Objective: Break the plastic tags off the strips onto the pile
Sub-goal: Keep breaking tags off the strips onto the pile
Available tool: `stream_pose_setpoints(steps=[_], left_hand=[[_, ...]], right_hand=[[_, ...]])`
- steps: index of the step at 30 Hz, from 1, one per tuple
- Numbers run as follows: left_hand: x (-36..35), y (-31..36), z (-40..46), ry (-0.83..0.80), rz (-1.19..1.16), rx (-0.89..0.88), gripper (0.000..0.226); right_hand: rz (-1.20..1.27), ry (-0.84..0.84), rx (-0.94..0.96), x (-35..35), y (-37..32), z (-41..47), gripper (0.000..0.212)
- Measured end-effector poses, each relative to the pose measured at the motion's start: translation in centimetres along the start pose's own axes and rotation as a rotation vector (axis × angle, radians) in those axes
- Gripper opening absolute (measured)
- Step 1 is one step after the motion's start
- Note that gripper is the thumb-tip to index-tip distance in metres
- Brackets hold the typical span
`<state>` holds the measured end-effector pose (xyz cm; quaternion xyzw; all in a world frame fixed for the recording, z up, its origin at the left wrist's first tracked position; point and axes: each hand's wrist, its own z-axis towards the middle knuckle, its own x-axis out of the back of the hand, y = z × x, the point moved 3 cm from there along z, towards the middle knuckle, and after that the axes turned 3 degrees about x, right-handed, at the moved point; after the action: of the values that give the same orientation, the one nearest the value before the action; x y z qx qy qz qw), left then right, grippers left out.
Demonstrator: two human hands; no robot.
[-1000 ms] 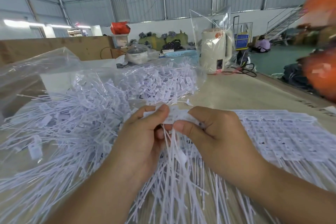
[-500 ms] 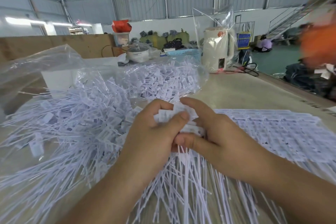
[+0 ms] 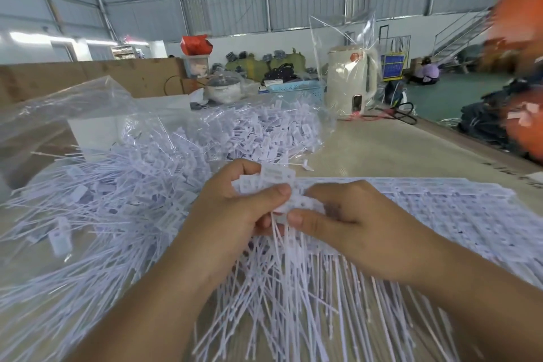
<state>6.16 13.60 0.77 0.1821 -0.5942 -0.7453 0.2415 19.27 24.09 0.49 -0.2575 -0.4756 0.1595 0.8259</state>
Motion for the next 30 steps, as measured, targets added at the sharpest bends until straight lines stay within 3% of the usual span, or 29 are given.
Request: stream_pose_setpoints(steps=[7,13,16,21,25,27,29,30], left_hand=[[-0.6,-0.6,0.0,-0.006,-0.011,0.044,0.013],[-0.7,-0.1,-0.1,0.069,-0.162,0.070,0.012],[-0.9,-0.1,-0.2,0.093,-0.208,0.071,0.012],[-1.3,-0.5,0.0,0.114,-0.386,0.120,0.014],[-0.8,-1.3,0.3,0.113,-0.474,0.251,0.009],[-0.7,-1.2,0.3,0.143,-0.460,0.212,0.006],[-1.0,-0.7,0.0,0.168,-0.410,0.117,0.006],[-1.2,-0.5,-0.2,0.163,-0.371,0.070,0.009]], right_hand=[[-0.078,0.015,0.023,-0.1,0.1,0.2,0.044],[0.124,0.036,0.070,0.8,-0.3,0.2,0.031],[0.070,0.034,0.068,1.1,-0.1,0.1,0.033],[-0.063,0.254,0.151,0.4,-1.1,0.0,0.046],[-0.032,0.583,0.172,2.2,-1.0,-0.2,0.041],[0.015,0.544,0.155,2.8,-0.8,-0.1,0.039],[0.063,0.365,0.147,1.9,-0.7,-0.1,0.040],[0.086,0.270,0.133,1.2,-0.4,-0.1,0.051]])
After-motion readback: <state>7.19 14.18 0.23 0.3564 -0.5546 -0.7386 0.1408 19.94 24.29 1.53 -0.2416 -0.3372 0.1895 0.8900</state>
